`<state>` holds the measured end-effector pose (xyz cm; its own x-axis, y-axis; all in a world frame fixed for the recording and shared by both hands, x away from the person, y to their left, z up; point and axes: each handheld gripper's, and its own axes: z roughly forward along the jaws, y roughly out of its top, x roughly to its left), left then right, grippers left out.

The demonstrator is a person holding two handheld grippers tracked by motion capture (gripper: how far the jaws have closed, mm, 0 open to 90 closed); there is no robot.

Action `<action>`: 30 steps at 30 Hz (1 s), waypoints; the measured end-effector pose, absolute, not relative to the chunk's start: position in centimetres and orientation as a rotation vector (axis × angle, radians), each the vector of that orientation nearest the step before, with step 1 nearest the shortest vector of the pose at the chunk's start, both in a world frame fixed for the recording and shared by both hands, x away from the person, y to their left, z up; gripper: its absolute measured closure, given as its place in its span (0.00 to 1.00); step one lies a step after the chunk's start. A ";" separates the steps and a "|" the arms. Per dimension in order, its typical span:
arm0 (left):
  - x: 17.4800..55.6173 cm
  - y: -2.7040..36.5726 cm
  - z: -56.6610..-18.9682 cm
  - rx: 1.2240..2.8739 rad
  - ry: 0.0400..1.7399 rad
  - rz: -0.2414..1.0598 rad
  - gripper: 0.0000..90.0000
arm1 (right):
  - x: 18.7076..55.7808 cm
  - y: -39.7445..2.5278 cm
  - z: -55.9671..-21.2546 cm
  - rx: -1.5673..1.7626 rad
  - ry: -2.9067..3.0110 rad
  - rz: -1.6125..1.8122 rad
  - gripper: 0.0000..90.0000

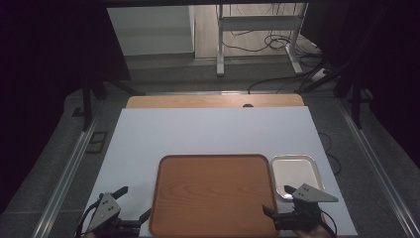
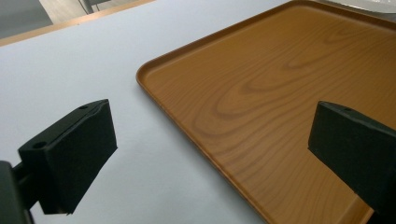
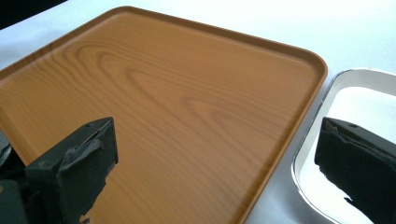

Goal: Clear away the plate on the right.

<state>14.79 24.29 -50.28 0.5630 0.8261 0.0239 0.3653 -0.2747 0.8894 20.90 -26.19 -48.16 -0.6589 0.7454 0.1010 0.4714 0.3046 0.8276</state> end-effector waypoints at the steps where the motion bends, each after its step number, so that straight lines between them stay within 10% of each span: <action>1: 14.8 24.3 -50.3 1.869 0.970 0.622 0.01 | 20.9 -26.2 -48.2 1.101 2.281 1.284 0.00; 30: 14.9 24.3 -50.3 1.877 0.968 0.611 0.01 | 21.1 -25.5 -48.3 1.056 2.344 1.221 0.00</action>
